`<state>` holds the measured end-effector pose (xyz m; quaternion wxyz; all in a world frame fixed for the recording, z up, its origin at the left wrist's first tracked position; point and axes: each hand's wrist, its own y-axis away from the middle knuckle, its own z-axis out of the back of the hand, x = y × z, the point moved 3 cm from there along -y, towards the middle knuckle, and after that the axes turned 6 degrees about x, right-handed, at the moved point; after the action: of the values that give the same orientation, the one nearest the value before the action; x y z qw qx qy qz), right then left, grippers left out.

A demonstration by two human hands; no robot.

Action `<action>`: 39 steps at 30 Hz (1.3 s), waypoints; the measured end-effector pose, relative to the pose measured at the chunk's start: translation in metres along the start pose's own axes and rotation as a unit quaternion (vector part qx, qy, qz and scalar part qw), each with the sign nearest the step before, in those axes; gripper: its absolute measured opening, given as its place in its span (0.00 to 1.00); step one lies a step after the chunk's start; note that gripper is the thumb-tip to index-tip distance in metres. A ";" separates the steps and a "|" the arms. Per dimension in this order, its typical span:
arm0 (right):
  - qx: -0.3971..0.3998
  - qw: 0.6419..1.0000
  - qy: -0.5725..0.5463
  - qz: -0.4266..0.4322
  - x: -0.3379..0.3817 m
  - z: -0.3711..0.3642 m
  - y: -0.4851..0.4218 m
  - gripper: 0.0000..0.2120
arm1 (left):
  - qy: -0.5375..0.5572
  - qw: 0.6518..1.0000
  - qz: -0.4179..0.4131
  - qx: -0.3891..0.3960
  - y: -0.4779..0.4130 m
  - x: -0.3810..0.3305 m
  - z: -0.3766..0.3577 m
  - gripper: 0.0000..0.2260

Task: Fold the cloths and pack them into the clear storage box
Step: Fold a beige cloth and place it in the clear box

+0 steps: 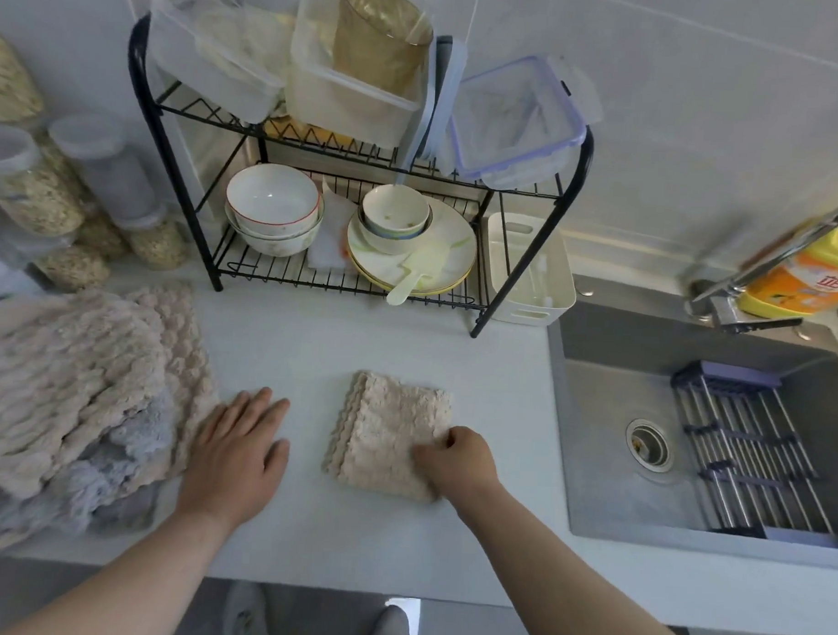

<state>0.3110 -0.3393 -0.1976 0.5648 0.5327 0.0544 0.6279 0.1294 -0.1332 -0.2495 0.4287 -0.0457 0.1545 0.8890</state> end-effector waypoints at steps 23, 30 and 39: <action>0.301 0.885 -0.313 0.166 0.041 0.077 0.079 0.14 | 0.689 0.674 0.017 0.266 0.038 -0.122 0.113 0.20; 0.287 0.876 -0.372 0.108 0.028 0.034 0.080 0.16 | 0.720 0.664 0.075 0.189 0.036 -0.105 0.118 0.09; 0.224 0.876 -0.395 0.163 0.077 0.015 0.091 0.21 | 0.720 0.670 0.037 0.178 0.016 -0.065 0.135 0.15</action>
<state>0.2788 -0.3208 -0.0840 0.2948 0.8500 -0.1219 0.4192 0.1644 -0.1488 -0.1044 0.1509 -0.5886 0.5718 0.5512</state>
